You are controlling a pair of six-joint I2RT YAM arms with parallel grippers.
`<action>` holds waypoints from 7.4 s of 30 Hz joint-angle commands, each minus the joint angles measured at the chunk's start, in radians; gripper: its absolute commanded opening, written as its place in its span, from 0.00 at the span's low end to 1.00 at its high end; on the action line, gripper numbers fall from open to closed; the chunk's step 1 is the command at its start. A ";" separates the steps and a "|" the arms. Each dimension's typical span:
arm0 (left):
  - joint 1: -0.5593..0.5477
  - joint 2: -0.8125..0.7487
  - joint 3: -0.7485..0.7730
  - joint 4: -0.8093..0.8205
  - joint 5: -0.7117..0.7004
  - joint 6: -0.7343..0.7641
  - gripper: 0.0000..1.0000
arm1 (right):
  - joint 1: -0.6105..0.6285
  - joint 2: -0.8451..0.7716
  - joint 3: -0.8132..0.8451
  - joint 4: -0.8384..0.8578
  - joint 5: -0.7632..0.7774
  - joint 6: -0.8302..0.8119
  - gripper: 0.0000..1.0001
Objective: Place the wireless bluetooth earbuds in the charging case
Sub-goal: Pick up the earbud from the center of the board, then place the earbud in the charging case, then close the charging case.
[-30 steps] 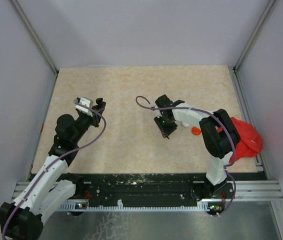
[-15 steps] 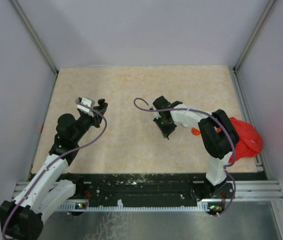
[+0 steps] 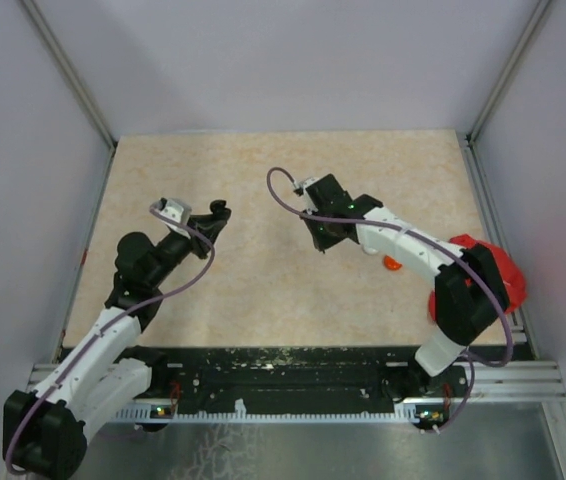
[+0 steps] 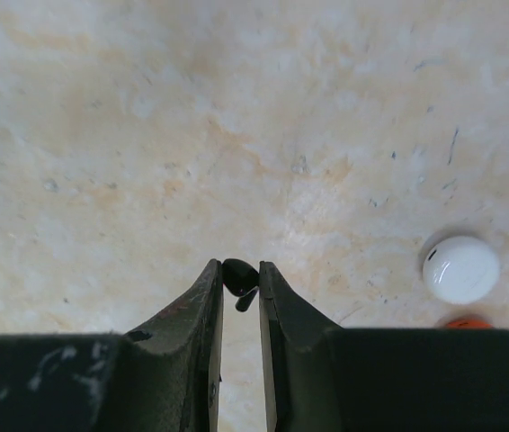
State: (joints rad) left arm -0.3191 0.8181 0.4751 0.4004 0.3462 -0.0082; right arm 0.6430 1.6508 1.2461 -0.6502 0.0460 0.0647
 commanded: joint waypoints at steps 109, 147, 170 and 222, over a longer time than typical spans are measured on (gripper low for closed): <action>-0.314 0.323 -0.241 1.041 -0.143 -0.046 0.01 | 0.368 -0.340 0.084 0.499 0.107 0.049 0.49; -0.307 0.196 -0.243 0.871 -0.091 -0.116 0.01 | 0.244 -0.281 0.118 0.296 -0.039 -0.011 0.56; -0.219 0.127 -0.187 0.667 0.235 -0.152 0.01 | 0.012 -0.432 0.044 0.276 -0.617 -0.083 0.65; -0.183 0.191 0.036 0.298 0.547 -0.074 0.01 | 0.014 -0.470 -0.126 0.395 -0.832 -0.310 0.58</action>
State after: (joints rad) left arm -0.5076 1.0073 0.4648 0.7094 0.8200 -0.0959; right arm 0.6521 1.2118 1.1866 -0.3756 -0.8360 -0.1886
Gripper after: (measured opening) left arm 0.302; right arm 0.584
